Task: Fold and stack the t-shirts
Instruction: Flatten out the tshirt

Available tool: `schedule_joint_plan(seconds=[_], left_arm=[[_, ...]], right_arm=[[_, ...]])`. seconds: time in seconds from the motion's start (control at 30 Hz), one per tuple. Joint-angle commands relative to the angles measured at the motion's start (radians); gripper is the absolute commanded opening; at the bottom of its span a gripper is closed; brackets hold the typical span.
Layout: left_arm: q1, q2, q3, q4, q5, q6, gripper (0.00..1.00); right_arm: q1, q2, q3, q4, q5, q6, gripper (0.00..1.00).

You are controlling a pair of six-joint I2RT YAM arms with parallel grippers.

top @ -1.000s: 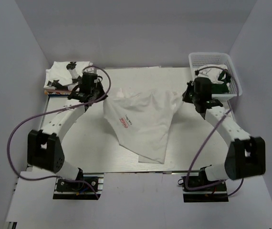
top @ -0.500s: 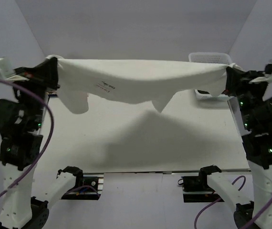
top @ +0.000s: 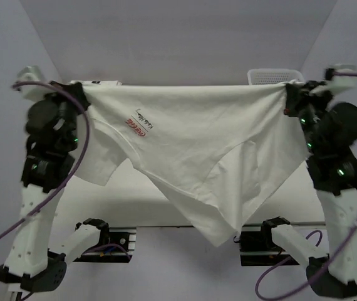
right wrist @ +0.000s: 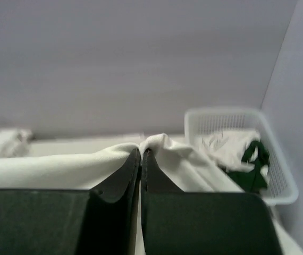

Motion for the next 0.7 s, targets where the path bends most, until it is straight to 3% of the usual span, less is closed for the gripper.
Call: schedule_joint_plan(seconds=[0.0, 0.07, 0.1, 0.17, 0.23, 0.27, 0.3, 0.4, 0.63, 0.67], left_arm=[[0.010, 0.099, -0.185, -0.142, -0.113, -0.141, 0.10], [0.011, 0.143, -0.267, -0.188, -0.162, -0.284, 0.18], [0.020, 0.157, -0.366, -0.206, -0.179, -0.328, 0.28], [0.020, 0.227, -0.471, -0.186, -0.175, -0.365, 0.99], [0.032, 0.312, -0.471, -0.227, -0.175, -0.380, 1.00], [0.032, 0.361, -0.439, -0.264, -0.175, -0.403, 1.00], [0.044, 0.453, -0.363, -0.351, -0.175, -0.419, 1.00], [0.044, 0.539, -0.271, -0.410, -0.155, -0.428, 1.00], [0.018, 0.493, -0.405, -0.265, 0.124, -0.344, 1.00], [0.018, 0.460, -0.459, -0.240, 0.231, -0.324, 1.00]], right_arm=[[-0.010, 0.201, -0.157, 0.064, 0.032, 0.003, 0.00], [-0.010, 0.275, -0.246, 0.138, -0.026, 0.011, 0.00], [-0.010, 0.333, -0.305, 0.166, -0.037, 0.020, 0.00], [-0.016, 0.463, -0.353, 0.223, -0.098, 0.035, 0.00], [-0.017, 0.540, -0.333, 0.191, -0.111, 0.039, 0.10], [-0.016, 0.612, -0.312, 0.157, -0.106, 0.051, 0.23], [-0.017, 0.675, -0.289, 0.125, -0.100, 0.057, 0.53], [-0.010, 0.722, -0.238, 0.076, -0.105, 0.062, 0.89], [0.001, 0.521, -0.435, 0.099, -0.256, 0.131, 0.91], [0.016, 0.498, -0.524, 0.091, -0.273, 0.146, 0.91]])
